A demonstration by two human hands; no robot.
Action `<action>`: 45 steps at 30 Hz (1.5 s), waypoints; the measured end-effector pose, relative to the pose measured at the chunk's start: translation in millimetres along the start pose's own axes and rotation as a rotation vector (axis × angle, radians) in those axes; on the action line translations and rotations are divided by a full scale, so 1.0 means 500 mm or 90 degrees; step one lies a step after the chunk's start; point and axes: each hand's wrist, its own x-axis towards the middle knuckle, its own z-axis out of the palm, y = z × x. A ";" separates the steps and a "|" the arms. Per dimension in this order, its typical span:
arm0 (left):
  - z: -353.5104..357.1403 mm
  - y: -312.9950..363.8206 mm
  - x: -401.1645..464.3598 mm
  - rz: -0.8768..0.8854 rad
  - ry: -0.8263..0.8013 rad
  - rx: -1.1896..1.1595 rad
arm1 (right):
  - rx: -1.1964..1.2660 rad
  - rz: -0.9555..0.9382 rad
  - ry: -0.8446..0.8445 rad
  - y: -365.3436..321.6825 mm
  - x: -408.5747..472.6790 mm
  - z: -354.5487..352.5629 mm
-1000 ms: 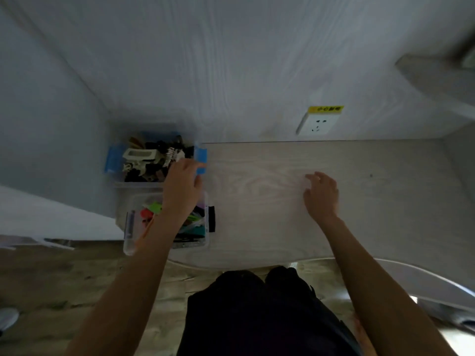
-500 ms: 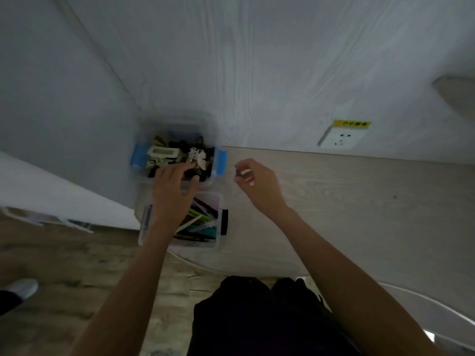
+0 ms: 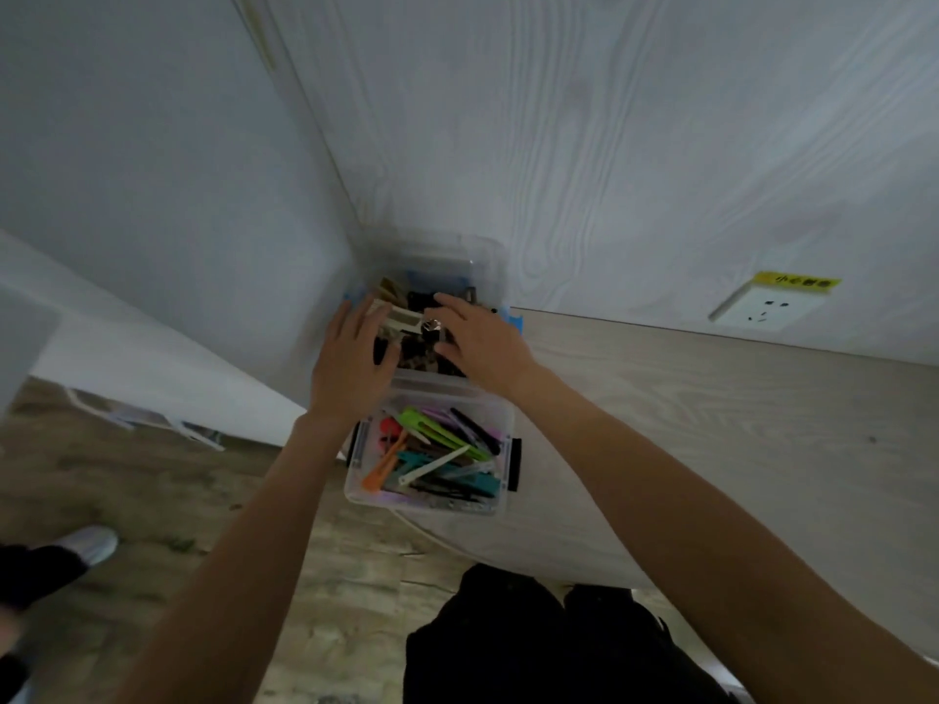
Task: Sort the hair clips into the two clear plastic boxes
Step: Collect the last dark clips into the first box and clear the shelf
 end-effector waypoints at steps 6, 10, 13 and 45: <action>0.008 -0.002 0.023 0.111 -0.047 0.061 | 0.180 0.039 0.124 0.025 -0.009 -0.060; 0.015 0.004 0.028 0.107 -0.065 0.046 | 0.166 0.075 0.215 0.043 -0.015 -0.077; 0.016 0.007 0.029 0.101 -0.046 0.033 | 0.012 0.024 0.164 0.057 -0.007 -0.058; 0.023 0.016 0.023 0.098 -0.032 0.016 | -0.298 -0.025 -0.105 0.052 -0.032 -0.034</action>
